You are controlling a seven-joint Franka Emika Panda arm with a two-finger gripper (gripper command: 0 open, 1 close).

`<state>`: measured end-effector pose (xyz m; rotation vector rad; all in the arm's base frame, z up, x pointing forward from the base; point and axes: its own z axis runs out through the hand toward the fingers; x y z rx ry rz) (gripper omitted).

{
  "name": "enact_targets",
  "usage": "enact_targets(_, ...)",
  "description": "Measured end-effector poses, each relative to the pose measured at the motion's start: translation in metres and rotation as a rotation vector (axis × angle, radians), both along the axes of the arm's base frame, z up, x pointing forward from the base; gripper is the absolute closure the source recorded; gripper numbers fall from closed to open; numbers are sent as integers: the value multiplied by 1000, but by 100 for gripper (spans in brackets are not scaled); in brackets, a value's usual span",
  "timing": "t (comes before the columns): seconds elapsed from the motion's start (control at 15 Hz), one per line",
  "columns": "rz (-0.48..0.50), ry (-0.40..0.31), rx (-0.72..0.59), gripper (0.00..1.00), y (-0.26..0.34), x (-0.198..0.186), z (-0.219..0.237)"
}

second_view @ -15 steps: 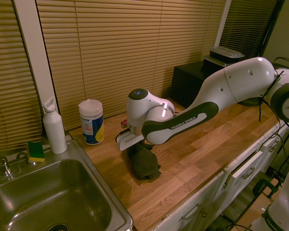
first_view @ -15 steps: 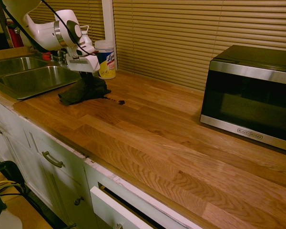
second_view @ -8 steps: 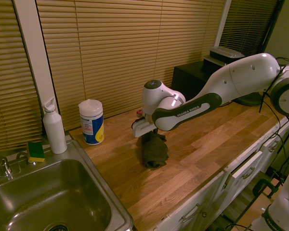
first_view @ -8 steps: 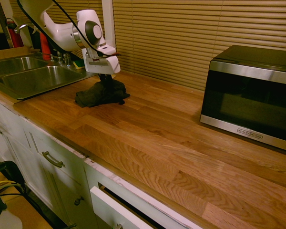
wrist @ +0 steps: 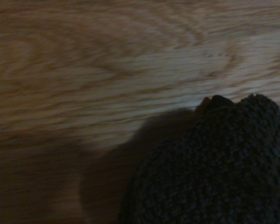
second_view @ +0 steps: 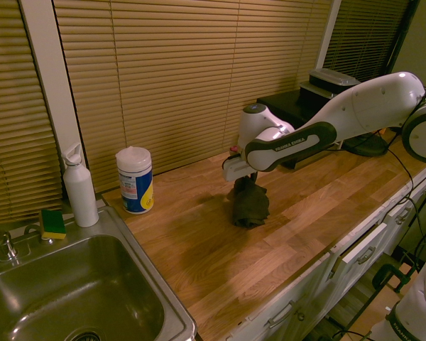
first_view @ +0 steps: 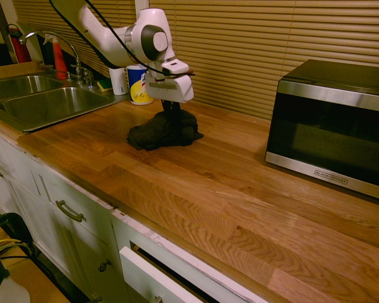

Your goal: Clear the spill

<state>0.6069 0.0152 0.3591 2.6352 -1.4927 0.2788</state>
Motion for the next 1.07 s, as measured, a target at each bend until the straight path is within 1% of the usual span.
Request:
enact_targets(0.07, 0, -2, 5, 100, -5, 0, 1)
enact_targets(0.2, 20, -3, 12, 100, 7, -2, -1)
enact_targets(0.4, 91, -4, 23, 100, 61, -12, -3)
enact_targets(0.73, 205, 4, 30, 100, 166, -41, -6)
enact_targets(1.07, 285, 13, 25, 100, 254, -69, -11)
